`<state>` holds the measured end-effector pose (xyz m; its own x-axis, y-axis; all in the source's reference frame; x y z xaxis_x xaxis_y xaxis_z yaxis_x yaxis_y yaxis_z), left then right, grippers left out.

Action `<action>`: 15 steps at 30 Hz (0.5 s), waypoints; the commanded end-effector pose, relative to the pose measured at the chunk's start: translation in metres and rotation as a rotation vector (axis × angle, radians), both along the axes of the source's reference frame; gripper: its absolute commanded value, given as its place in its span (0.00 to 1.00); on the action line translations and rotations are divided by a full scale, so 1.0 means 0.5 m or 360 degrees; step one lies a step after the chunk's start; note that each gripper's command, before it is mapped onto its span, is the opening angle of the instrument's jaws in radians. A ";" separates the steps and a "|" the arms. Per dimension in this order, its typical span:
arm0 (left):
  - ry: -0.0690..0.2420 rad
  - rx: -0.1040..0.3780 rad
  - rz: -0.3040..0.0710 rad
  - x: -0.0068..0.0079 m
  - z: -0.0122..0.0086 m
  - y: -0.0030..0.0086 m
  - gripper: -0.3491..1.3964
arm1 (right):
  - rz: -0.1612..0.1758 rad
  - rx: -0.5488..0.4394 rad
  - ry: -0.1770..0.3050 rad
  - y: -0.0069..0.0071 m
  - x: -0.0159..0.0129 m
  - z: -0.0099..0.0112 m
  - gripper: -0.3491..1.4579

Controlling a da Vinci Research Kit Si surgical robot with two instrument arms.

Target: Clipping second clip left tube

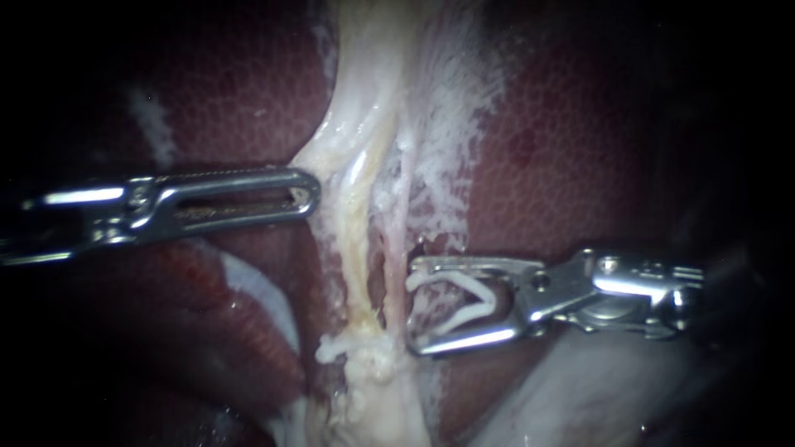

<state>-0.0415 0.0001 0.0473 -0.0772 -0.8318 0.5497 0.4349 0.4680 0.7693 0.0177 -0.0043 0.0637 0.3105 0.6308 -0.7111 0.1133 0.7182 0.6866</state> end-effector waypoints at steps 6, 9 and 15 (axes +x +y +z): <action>0.0003 -0.0002 -0.0001 0.0002 -0.0003 -0.0001 0.00 | -0.0002 0.0005 -0.0001 0.0007 0.0005 0.0025 0.52; 0.0003 -0.0002 -0.0001 0.0002 -0.0004 -0.0002 0.00 | -0.0005 0.0003 -0.0011 0.0013 0.0011 0.0036 0.52; 0.0004 -0.0003 -0.0002 0.0001 -0.0008 -0.0006 0.00 | -0.0028 0.0013 -0.0002 0.0005 0.0044 0.0054 0.52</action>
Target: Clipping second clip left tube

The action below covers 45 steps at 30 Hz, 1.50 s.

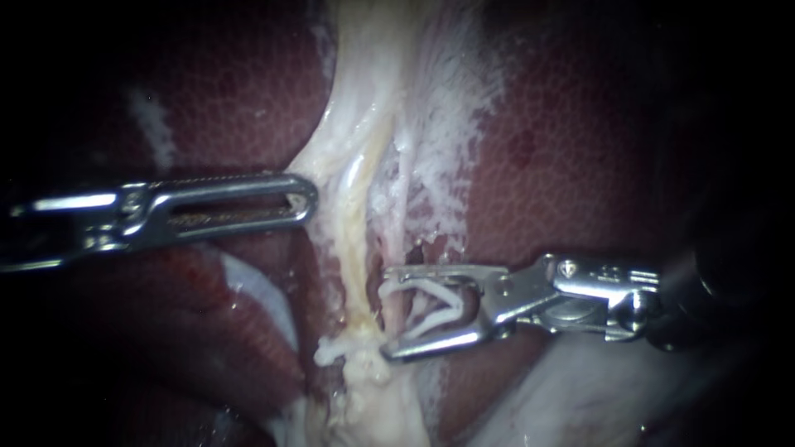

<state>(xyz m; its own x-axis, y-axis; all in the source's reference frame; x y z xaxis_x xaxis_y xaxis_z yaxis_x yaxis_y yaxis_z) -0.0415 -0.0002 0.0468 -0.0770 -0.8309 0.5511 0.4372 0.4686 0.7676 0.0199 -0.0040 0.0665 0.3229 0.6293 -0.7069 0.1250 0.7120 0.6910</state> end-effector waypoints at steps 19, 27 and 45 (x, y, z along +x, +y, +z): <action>0.0002 -0.0003 -0.0001 -0.0004 0.0004 -0.0004 0.00 | -0.0101 0.0078 0.0048 -0.0032 0.0105 -0.0003 0.50; 0.0002 -0.0004 -0.0001 -0.0004 0.0004 -0.0005 0.00 | -0.0123 0.0078 0.0063 -0.0024 0.0136 0.0005 0.49; 0.0002 -0.0004 -0.0001 -0.0004 0.0007 -0.0004 0.00 | -0.0097 0.0325 -0.0156 -0.0006 0.0114 0.0019 0.05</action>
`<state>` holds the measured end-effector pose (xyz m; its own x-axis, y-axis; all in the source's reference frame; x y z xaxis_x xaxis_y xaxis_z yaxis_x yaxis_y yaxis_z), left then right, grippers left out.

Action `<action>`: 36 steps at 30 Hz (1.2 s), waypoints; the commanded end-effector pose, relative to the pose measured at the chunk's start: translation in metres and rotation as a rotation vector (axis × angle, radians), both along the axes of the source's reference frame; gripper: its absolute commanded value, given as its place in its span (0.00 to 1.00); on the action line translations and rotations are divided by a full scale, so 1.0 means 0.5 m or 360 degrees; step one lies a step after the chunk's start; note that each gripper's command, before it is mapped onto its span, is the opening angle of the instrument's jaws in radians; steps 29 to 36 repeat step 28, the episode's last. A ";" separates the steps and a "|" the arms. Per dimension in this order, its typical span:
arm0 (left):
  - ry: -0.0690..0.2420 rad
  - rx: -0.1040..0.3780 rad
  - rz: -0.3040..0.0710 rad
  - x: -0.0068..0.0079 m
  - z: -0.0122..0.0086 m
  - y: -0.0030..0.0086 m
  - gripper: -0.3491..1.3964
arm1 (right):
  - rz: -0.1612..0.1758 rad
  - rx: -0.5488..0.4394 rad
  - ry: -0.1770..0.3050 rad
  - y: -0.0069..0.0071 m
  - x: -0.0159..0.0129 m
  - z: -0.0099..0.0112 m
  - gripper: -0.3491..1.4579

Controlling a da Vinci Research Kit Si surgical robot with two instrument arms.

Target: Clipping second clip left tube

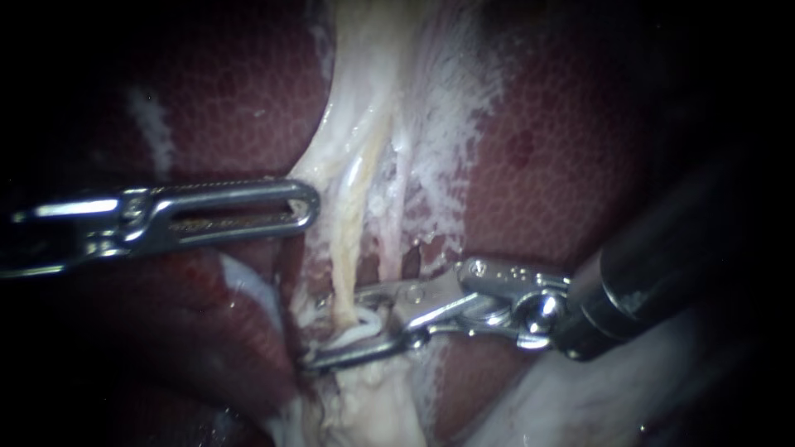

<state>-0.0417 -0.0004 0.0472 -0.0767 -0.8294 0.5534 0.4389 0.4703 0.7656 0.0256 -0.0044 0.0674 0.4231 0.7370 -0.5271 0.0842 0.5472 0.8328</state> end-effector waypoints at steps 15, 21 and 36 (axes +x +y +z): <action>-0.0001 0.0000 0.0001 0.0001 0.0002 0.0001 0.00 | -0.0009 -0.0010 -0.0007 0.0006 -0.0011 0.0013 0.00; -0.0001 0.0000 0.0001 0.0001 0.0002 0.0001 0.00 | -0.0010 -0.0012 -0.0007 0.0002 -0.0011 0.0015 0.00; -0.0001 0.0000 0.0002 0.0001 0.0005 0.0003 0.00 | -0.0011 -0.0012 -0.0006 0.0001 -0.0011 0.0015 0.00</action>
